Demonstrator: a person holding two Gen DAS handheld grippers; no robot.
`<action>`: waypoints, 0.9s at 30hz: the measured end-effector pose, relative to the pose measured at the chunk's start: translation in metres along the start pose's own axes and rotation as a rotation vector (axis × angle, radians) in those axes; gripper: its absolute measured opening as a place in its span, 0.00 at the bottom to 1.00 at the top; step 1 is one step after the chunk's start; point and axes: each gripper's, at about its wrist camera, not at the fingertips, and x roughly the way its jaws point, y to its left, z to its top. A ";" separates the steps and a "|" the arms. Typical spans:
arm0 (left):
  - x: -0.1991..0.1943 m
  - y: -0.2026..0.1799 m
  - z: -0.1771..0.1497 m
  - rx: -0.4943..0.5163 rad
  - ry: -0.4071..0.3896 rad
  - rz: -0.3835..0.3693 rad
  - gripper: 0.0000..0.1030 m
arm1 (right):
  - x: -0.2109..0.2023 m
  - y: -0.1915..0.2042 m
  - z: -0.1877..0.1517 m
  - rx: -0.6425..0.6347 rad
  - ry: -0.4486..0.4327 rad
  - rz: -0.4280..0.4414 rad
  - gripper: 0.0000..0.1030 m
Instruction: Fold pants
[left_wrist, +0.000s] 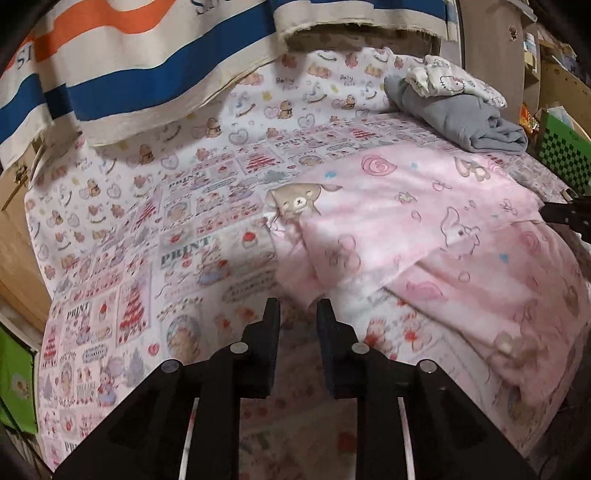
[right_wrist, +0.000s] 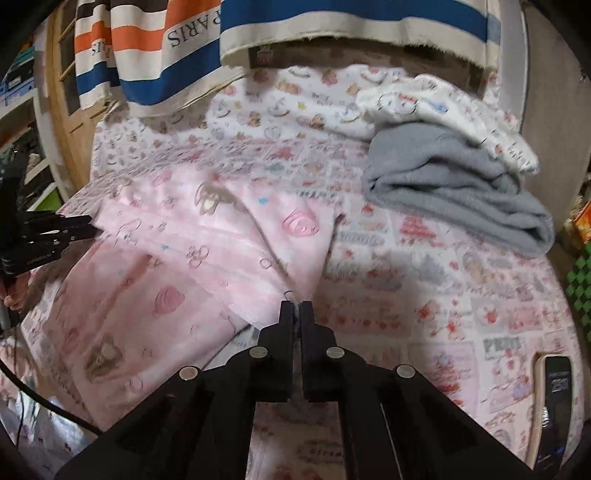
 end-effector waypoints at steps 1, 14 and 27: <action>-0.003 0.002 -0.002 -0.006 -0.007 -0.014 0.22 | -0.003 0.001 -0.002 -0.001 -0.013 0.011 0.03; 0.016 0.012 0.036 -0.177 -0.026 -0.180 0.36 | 0.017 -0.029 0.050 0.199 -0.033 0.062 0.38; 0.012 0.010 0.015 -0.136 0.039 -0.147 0.02 | 0.060 -0.051 0.063 0.217 -0.011 -0.018 0.00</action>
